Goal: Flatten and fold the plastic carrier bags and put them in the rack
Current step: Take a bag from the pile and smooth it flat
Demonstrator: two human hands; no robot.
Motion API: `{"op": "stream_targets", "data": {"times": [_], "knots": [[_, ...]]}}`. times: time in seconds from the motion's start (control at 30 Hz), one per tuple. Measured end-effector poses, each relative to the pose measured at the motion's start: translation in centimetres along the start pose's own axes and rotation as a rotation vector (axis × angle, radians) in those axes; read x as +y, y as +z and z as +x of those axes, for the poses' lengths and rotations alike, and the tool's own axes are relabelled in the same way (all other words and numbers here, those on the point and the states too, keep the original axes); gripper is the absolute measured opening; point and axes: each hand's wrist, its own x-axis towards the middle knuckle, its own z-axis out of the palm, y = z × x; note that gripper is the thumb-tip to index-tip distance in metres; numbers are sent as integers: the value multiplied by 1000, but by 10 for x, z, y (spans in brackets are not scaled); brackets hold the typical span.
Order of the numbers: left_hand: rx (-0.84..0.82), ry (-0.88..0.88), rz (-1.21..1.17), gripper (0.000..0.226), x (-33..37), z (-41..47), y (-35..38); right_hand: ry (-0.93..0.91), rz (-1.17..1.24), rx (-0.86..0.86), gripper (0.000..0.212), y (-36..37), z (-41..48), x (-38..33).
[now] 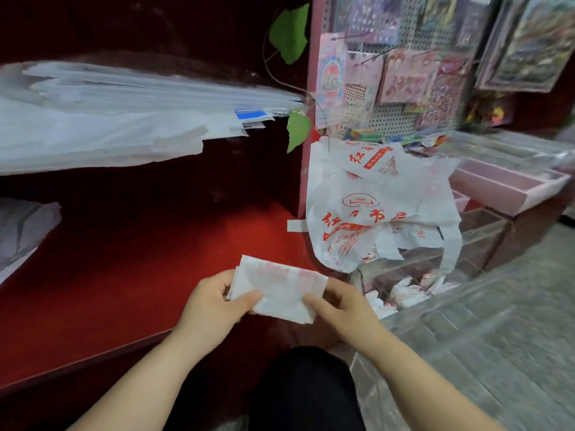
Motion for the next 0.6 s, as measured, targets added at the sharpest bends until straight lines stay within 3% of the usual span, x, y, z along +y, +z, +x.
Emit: {"op": "stream_targets", "data": {"times": [0.07, 0.2, 0.3, 0.4, 0.6], "knots": [[-13, 41, 29, 25, 11, 11, 19, -30, -96, 93, 10, -30, -4, 13], [-17, 69, 76, 11, 28, 33, 52, -69, -539, 226, 58, -97, 9, 48], [-24, 66, 117, 11, 31, 45, 73, 70, -717, 233, 48, -138, 25, 74], [-19, 69, 141, 16, 36, 51, 87, 166, -727, 241, 52, -163, 37, 91], [-24, 62, 121, 19, 45, 63, 114, 98, -585, 227, 71, -170, 61, 93]]}}
